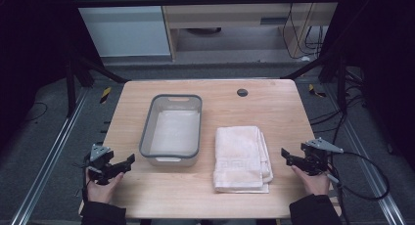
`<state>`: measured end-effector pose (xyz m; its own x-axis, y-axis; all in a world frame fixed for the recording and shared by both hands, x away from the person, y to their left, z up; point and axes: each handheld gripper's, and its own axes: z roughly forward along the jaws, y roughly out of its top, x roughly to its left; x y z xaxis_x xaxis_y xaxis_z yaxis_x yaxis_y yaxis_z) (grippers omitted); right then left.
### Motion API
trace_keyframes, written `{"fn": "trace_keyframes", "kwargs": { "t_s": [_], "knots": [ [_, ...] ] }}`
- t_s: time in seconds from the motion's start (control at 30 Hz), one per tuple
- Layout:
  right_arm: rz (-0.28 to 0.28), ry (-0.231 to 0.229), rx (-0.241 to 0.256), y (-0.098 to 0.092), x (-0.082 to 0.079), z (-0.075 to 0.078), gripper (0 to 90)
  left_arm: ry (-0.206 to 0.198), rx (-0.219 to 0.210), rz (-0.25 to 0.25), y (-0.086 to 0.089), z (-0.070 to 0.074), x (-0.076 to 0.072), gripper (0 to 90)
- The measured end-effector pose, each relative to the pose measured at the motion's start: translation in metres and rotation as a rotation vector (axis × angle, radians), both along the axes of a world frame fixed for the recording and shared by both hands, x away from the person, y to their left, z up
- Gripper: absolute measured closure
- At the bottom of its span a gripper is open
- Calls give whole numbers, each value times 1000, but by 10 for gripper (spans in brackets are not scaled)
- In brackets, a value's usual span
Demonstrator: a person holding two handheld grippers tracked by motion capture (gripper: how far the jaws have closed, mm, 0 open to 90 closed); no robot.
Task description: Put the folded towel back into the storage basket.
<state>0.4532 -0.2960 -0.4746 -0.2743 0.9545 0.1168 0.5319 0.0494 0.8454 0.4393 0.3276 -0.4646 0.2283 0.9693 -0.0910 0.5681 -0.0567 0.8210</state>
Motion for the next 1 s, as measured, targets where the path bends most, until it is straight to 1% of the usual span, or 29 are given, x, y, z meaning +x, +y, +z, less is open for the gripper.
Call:
{"fn": "trace_keyframes", "kwargs": {
  "t_s": [0.03,0.1,0.2,0.23,0.27,0.43,0.63,0.73,0.77,0.83,1.0],
  "knots": [
    [1,-4,-4,0,0,0,167,-2,-10,-8,0,1,-1,148],
    [10,-11,-9,1,-1,1,167,-4,-16,-12,-2,2,-3,152],
    [15,-8,-2,2,-2,2,171,-10,-26,-19,-3,4,-4,165],
    [22,-12,-2,2,-3,4,177,-26,-35,-24,-5,7,-7,174],
    [21,-20,-12,2,-3,4,180,-32,-37,-25,-5,8,-7,180],
    [28,-29,-17,3,-5,6,186,-59,-39,-33,-8,13,-10,188],
    [44,-16,-17,6,-4,9,195,-77,-33,-37,-10,16,-11,192],
    [48,-24,-16,7,-5,11,197,-86,-40,-37,-11,17,-12,196],
    [54,-35,-13,8,-5,13,198,-94,-45,-41,-12,20,-12,196],
    [58,-33,-5,9,-5,15,198,-100,-51,-46,-12,22,-13,200],
    [74,-46,-12,12,-5,19,201,-119,-53,-48,-14,27,-13,204]
  ]
}}
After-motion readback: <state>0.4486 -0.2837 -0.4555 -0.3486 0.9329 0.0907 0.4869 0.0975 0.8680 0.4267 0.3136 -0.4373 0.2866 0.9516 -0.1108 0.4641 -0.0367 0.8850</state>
